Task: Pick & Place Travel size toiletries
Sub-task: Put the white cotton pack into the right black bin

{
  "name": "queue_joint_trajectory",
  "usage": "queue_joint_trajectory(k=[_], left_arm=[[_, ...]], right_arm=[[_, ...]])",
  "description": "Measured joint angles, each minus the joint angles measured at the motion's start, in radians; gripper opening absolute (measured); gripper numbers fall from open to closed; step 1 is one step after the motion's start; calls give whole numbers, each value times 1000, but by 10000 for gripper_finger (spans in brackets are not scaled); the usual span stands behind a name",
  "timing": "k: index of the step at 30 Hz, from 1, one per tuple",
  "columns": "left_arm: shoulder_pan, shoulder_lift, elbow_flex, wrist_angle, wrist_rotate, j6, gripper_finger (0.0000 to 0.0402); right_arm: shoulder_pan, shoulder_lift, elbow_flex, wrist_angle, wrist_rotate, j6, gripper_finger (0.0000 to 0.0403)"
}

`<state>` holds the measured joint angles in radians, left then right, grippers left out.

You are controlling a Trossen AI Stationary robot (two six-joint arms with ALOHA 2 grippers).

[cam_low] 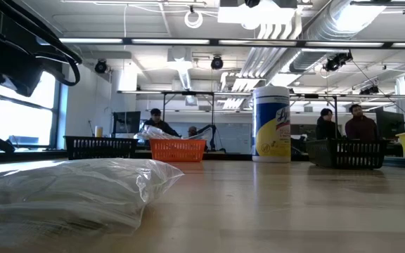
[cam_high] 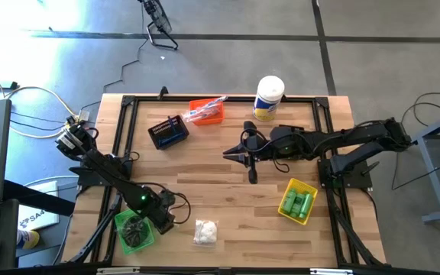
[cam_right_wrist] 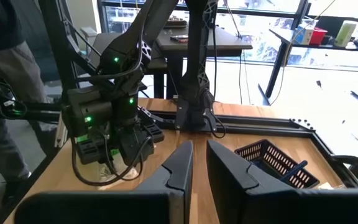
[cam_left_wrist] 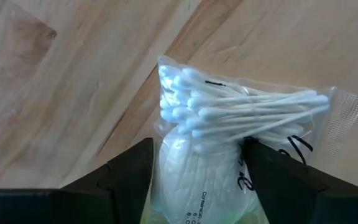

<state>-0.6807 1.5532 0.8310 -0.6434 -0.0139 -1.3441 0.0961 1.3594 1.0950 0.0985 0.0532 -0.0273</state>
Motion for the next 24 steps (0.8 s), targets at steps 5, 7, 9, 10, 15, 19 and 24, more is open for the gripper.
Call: queue_joint_trajectory(k=[5,7,9,10,15,19,24], left_arm=[[0,-2,0,3,10,1,195],[0,-2,0,4,11,-2,166],[0,-4,0,3,12,-8,138],[0,-7,0,3,13,-8,124],[0,-43,-3,-5,21,-10,68],[0,-95,-5,-20,11,-19,41],[0,-168,-5,-18,-45,-19,33]], right_arm=[[-1,0,0,4,0,-4,38],[-1,0,0,6,0,-4,38],[-1,0,0,6,0,-4,38],[-1,0,0,6,0,-4,38],[-1,0,0,6,0,-4,38],[-1,0,0,6,0,-4,38],[-1,0,0,5,0,-4,38]])
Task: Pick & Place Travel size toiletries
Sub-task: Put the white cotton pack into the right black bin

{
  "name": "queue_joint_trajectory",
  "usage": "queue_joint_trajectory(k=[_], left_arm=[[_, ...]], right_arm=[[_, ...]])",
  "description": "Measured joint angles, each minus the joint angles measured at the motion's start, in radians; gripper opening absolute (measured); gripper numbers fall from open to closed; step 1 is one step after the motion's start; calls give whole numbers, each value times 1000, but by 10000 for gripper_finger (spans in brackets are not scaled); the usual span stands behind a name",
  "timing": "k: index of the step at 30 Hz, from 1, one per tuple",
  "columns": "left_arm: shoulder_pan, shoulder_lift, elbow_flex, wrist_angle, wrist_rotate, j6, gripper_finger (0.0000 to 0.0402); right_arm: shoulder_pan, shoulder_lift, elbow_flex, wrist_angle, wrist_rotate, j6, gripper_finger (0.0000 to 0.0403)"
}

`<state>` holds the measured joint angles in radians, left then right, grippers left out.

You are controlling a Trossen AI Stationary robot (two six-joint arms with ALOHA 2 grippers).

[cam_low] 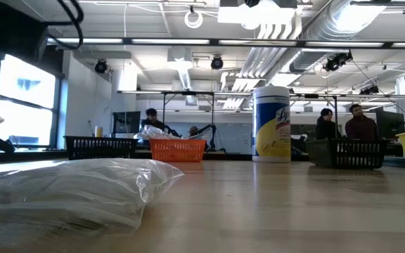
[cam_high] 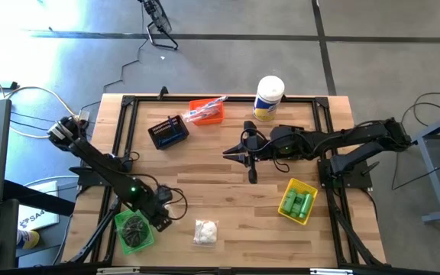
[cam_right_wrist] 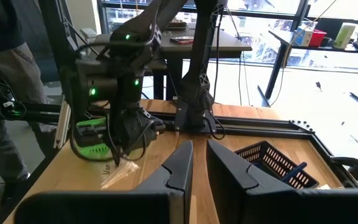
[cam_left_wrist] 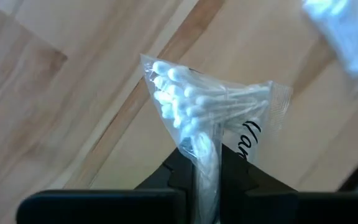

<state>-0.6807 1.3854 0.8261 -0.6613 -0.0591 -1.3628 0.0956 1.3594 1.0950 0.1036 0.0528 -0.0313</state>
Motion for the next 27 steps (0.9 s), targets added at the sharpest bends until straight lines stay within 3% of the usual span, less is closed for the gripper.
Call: queue_joint_trajectory(k=[7,12,20,27], left_arm=[[0,-119,0,1,-92,29,36],[0,-218,0,0,-214,76,36],[1,-367,2,28,-520,173,37],[1,-428,2,174,-804,388,37]], right_arm=[[0,-8,0,-9,-4,5,38],[0,-52,0,-69,-5,14,38],[0,-120,0,-100,-5,35,38],[0,-133,0,-99,-3,35,38]])
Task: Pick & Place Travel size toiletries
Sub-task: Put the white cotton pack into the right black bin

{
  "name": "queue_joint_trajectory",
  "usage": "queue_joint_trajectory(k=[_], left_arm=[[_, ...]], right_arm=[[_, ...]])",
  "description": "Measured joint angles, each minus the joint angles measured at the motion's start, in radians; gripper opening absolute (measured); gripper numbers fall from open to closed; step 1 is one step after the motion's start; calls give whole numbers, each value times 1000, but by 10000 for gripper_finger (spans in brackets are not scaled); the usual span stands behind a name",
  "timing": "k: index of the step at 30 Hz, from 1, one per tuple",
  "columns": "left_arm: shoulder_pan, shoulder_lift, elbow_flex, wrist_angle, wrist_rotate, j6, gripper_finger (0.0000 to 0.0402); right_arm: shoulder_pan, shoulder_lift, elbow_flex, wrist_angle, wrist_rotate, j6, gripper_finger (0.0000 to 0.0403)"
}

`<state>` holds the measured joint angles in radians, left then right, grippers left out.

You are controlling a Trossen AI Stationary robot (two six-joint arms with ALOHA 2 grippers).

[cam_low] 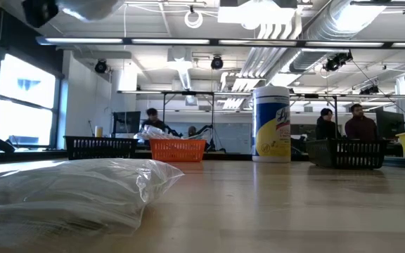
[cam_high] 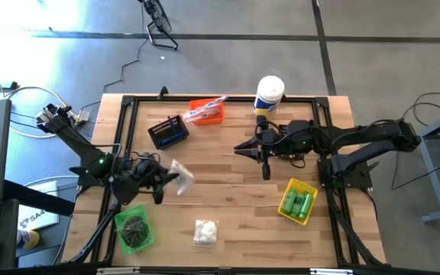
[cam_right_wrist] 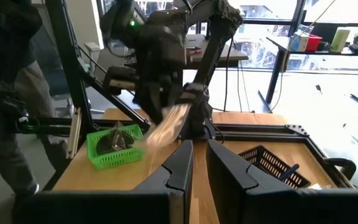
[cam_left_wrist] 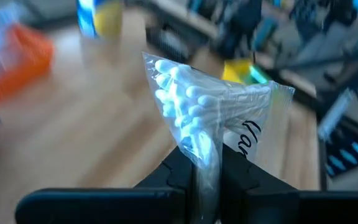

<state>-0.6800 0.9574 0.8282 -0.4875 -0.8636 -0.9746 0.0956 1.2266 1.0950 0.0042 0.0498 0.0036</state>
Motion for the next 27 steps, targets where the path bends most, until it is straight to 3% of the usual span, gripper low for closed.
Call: queue_joint_trajectory(k=[9,12,22,27], left_arm=[[0,3,0,361,-382,434,37],[0,2,1,473,-459,531,37],[1,8,1,556,-465,583,37],[75,53,1,609,-423,578,37]], right_arm=[[0,5,0,40,0,71,38],[0,5,0,73,1,93,38],[-3,86,0,206,5,99,38],[-16,124,0,242,64,105,38]])
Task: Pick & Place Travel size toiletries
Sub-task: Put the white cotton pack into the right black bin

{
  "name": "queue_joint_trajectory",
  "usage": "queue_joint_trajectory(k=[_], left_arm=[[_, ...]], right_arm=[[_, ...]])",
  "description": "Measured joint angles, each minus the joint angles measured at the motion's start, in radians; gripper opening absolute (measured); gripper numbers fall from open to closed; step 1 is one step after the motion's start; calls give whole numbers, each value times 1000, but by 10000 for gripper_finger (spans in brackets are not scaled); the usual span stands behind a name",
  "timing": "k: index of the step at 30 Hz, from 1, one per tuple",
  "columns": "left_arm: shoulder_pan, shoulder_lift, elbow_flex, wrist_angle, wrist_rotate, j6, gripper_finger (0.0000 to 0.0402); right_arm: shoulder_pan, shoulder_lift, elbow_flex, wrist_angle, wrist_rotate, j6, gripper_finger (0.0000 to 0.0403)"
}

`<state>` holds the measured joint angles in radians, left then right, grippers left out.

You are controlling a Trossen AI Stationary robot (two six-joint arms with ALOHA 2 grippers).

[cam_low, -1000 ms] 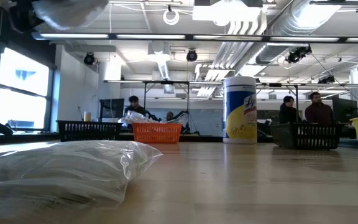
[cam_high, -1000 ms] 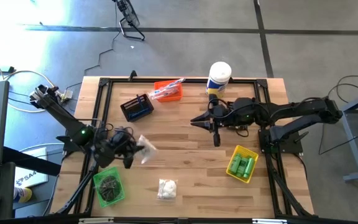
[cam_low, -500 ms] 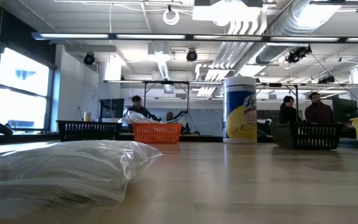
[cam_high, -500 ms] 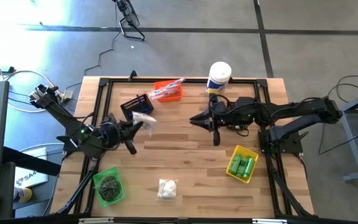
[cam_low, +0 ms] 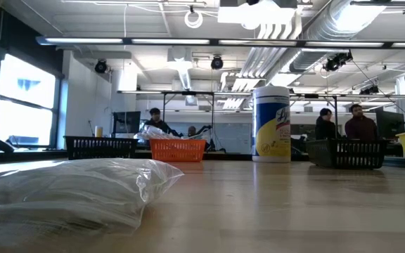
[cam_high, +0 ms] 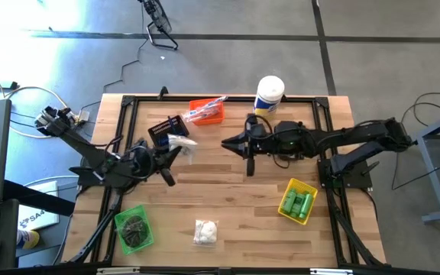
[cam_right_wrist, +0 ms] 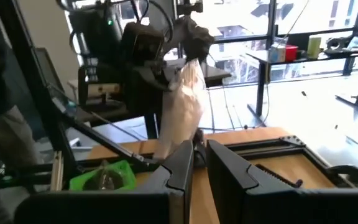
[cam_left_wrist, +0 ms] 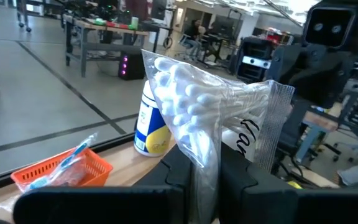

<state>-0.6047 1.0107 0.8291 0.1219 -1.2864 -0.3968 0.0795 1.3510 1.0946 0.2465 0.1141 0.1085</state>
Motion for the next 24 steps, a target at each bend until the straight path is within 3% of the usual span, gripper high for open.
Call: queue_joint_trajectory(k=[8,13,19,24], left_arm=[[159,68,0,110,207,90,37],[252,69,0,141,389,141,37],[359,68,0,167,541,146,37],[423,68,0,182,637,146,37]], right_arm=[[-17,9,0,-14,50,2,71],[-17,16,0,-65,71,45,143],[-17,24,0,-120,93,125,248],[-17,26,0,-147,86,193,303]])
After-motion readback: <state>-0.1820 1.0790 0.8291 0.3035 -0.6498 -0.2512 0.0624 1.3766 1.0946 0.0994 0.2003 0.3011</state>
